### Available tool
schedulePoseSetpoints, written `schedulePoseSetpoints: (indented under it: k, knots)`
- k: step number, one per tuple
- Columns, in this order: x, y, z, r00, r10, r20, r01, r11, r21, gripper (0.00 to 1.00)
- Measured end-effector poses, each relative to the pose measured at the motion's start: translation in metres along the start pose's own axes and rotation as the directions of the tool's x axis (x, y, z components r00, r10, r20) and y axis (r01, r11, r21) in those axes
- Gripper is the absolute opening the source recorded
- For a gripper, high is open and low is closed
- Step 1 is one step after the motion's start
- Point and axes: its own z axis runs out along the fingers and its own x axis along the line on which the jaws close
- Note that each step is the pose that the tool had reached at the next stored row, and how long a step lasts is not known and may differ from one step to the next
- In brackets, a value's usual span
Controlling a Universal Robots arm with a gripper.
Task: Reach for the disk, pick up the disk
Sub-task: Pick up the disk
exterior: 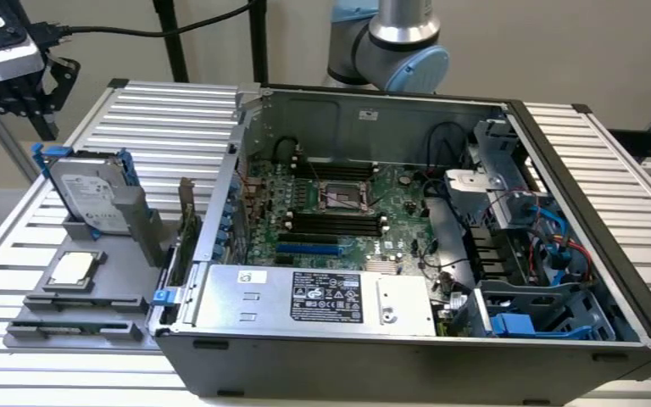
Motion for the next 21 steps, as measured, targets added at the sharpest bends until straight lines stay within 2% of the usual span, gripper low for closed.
schedulePoseSetpoints:
  k: [5, 8, 11, 16, 21]
  knots:
    - [0.0000, 0.0000, 0.0000, 0.9959, -0.090, -0.0034, 0.090, 0.9959, -0.0001, 0.11]
    - [0.0000, 0.0000, 0.0000, 0.9895, -0.144, -0.0053, 0.144, 0.9895, -0.0003, 0.11]
    - [0.0000, 0.0000, 0.0000, 0.9801, -0.198, -0.0074, 0.198, 0.9801, -0.0006, 0.11]
    - [0.0000, 0.0000, 0.0000, 0.9581, -0.286, -0.0107, 0.286, 0.9582, -0.0014, 0.11]
    - [0.0000, 0.0000, 0.0000, 0.9277, -0.373, -0.0139, 0.373, 0.9278, -0.0025, 0.11]
